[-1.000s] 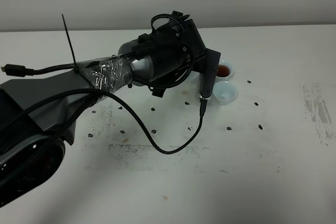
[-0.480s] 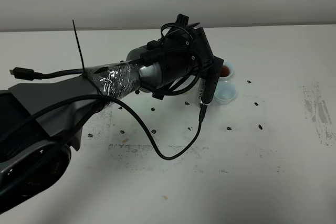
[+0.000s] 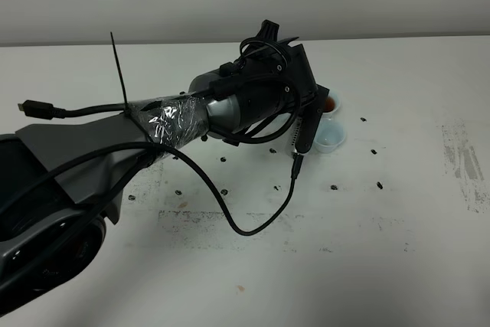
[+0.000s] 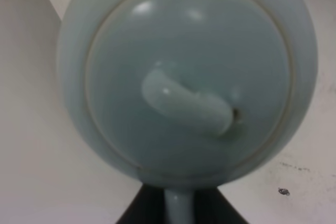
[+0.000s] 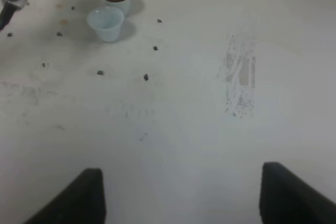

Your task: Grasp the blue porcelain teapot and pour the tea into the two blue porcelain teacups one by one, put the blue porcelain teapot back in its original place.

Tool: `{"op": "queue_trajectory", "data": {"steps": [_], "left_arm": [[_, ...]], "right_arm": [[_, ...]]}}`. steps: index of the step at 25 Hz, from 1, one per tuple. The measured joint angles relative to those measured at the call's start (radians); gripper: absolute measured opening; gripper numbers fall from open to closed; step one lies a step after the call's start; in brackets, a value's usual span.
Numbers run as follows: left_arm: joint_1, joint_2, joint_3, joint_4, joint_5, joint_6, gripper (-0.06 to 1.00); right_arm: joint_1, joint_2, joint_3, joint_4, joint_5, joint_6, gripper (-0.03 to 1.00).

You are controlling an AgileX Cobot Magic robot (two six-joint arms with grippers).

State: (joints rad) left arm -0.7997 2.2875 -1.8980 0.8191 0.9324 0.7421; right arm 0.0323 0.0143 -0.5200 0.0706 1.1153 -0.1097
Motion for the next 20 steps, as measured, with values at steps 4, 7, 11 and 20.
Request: {"op": "queue_trajectory", "data": {"steps": [4, 7, 11, 20], "left_arm": [[-0.001, 0.000, 0.000, 0.001, 0.000, -0.001, 0.05], [-0.008, 0.000, 0.000, 0.009, 0.001, -0.002, 0.05], [-0.016, 0.000, 0.000, 0.021, 0.001, -0.005, 0.05], [-0.018, 0.022, -0.002, 0.074, 0.002, -0.006, 0.05]], "right_arm": [[0.000, 0.000, 0.000, 0.000, 0.000, 0.000, 0.59], [0.000, 0.000, 0.000, 0.000, 0.000, 0.000, 0.59], [0.000, 0.000, 0.000, 0.000, 0.000, 0.000, 0.59], [0.000, 0.000, 0.000, 0.000, 0.000, 0.000, 0.59]]}}
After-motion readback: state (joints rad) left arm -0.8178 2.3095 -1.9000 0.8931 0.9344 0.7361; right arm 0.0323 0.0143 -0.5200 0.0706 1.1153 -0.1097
